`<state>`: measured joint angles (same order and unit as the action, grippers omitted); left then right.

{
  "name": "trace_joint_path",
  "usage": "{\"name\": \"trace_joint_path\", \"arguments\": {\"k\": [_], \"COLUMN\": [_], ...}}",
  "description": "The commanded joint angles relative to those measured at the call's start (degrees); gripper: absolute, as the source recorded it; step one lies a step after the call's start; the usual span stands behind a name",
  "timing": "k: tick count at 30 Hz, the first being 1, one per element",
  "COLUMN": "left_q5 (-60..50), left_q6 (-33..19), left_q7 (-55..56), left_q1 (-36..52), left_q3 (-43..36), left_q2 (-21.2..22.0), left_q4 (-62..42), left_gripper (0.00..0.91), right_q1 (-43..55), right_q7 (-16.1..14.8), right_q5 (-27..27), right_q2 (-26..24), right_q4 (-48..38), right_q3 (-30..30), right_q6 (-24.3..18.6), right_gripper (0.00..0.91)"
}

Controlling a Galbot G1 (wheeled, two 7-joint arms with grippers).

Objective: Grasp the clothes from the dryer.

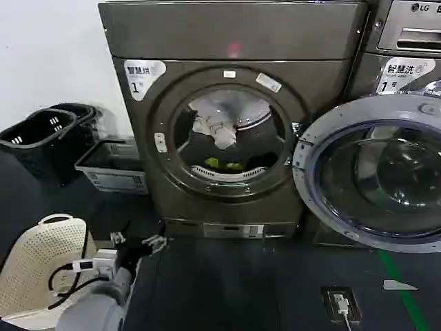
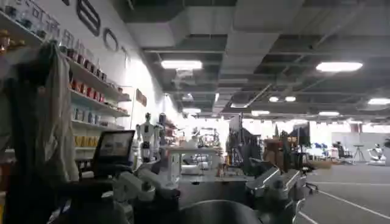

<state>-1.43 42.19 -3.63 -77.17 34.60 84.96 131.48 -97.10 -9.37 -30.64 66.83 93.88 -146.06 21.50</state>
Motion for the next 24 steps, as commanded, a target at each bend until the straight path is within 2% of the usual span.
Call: {"name": "trace_joint_path", "arguments": {"k": [1, 24], "left_q5": [0.0, 0.0], "left_q6": [2.8, 2.8], "left_q7": [0.0, -0.4], "left_q1": [-0.1, -0.1], "left_q3": [-0.1, -0.3], "left_q2": [0.3, 0.3], "left_q4": [0.0, -0.1], "left_gripper": [0.907, 0.907], "right_q1": [0.1, -0.1], "right_q7": [0.8, 1.7], "right_q5": [-1.7, -2.8], "right_q2": [-0.1, 0.1], "right_q4": [-0.9, -1.9], "right_q3": [1.0, 0.9], "right_q6": [-6.1, -6.1], "right_gripper": [0.907, 0.907]}}
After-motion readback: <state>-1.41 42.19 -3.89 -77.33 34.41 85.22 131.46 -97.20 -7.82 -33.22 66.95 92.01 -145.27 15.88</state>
